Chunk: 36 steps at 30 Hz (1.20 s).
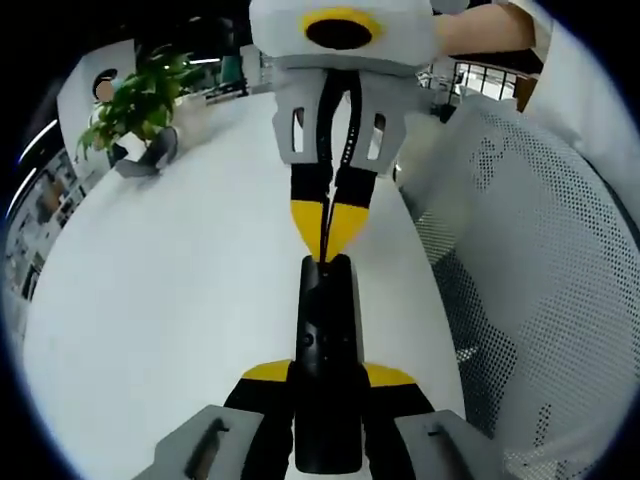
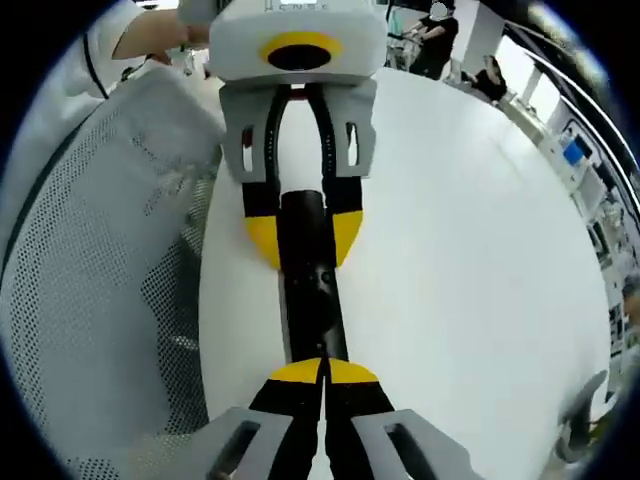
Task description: Press the specified remote control buttons in sequence, fully releasing each button before pressing the next.
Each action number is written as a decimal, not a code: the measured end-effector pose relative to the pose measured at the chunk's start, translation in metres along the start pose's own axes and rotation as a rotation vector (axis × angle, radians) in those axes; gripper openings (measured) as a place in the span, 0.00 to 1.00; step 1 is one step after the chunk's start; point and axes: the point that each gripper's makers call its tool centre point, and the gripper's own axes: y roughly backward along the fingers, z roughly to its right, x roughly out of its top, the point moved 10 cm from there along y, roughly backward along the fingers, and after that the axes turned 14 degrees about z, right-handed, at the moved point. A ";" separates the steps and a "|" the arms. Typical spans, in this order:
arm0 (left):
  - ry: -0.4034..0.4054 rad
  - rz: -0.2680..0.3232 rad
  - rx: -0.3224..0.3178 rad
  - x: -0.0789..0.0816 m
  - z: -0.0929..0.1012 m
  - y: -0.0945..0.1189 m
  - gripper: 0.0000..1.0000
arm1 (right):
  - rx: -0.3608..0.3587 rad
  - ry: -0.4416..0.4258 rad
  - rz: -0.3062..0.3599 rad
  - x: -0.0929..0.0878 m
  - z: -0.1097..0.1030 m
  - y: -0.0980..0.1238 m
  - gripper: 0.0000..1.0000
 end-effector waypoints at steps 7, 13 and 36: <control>-0.005 -0.005 -0.004 0.000 0.000 0.000 0.25 | -0.036 0.013 0.012 0.006 -0.002 -0.006 0.00; -0.006 -0.002 -0.007 0.000 -0.001 0.000 0.25 | -0.018 -0.033 0.030 0.006 -0.001 -0.006 0.00; -0.013 -0.022 -0.017 0.002 -0.001 0.000 0.25 | -0.071 -0.116 0.120 0.001 -0.005 -0.005 0.00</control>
